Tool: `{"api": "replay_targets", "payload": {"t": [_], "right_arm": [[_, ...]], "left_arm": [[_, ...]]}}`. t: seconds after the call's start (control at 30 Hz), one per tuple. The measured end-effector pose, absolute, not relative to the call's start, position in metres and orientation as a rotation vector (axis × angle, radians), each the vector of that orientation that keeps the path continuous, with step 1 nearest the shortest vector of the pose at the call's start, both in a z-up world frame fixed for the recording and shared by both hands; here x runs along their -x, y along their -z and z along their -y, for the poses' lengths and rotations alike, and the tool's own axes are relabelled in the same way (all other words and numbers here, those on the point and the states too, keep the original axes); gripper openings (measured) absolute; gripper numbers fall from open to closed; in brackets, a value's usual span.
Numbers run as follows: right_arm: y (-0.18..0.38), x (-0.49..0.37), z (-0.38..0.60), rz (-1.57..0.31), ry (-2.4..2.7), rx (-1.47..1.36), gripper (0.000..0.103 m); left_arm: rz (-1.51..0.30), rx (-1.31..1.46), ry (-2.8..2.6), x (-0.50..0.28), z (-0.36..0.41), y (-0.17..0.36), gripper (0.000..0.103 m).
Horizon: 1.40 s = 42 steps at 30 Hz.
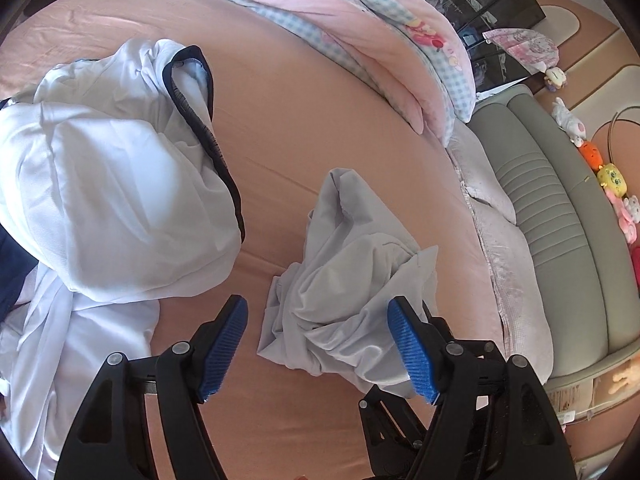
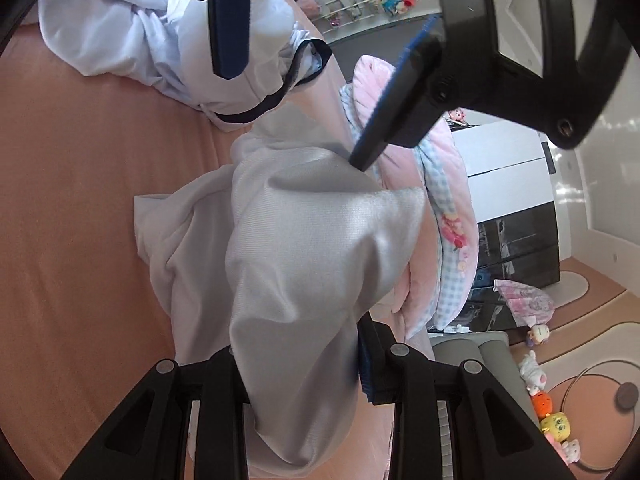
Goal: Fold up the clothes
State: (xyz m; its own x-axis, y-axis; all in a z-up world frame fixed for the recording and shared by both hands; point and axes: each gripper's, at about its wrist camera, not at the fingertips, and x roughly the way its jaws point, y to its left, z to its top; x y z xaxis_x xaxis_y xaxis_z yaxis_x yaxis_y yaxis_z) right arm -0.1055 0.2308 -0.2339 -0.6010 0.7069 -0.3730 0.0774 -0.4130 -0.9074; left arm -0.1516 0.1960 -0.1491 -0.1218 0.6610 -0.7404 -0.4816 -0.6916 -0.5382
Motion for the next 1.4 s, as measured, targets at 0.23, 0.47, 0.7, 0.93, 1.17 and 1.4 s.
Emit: {"api": "replay_targets", "payload": {"t": [0.23, 0.47, 0.7, 0.93, 1.17, 1.4], "right_arm": [[0.251, 0.101, -0.22, 1.465, -2.02, 1.114, 0.034], [0.257, 0.1, -0.214, 1.504, -2.004, 1.116, 0.035], [0.255, 0.094, -0.209, 1.57, -2.002, 1.132, 0.036], [0.216, 0.061, -0.194, 1.577, -2.171, 1.11, 0.057], [0.179, 0.046, -0.203, 1.43, -2.267, 1.064, 0.063], [0.152, 0.042, -0.243, 1.215, -2.344, 1.106, 0.063]], "left_arm": [[0.084, 1.348, -1.853, 0.142, -0.218, 0.14, 0.076], [-0.152, 1.371, -1.869, 0.136, -0.249, 0.152, 0.081], [0.04, 1.578, -1.793, 0.166, -0.246, 0.202, 0.086], [0.172, 1.622, -1.792, 0.177, -0.232, 0.216, 0.087], [0.228, 1.642, -1.776, 0.176, -0.231, 0.222, 0.089], [0.22, 1.609, -1.778, 0.172, -0.231, 0.225, 0.091]]}}
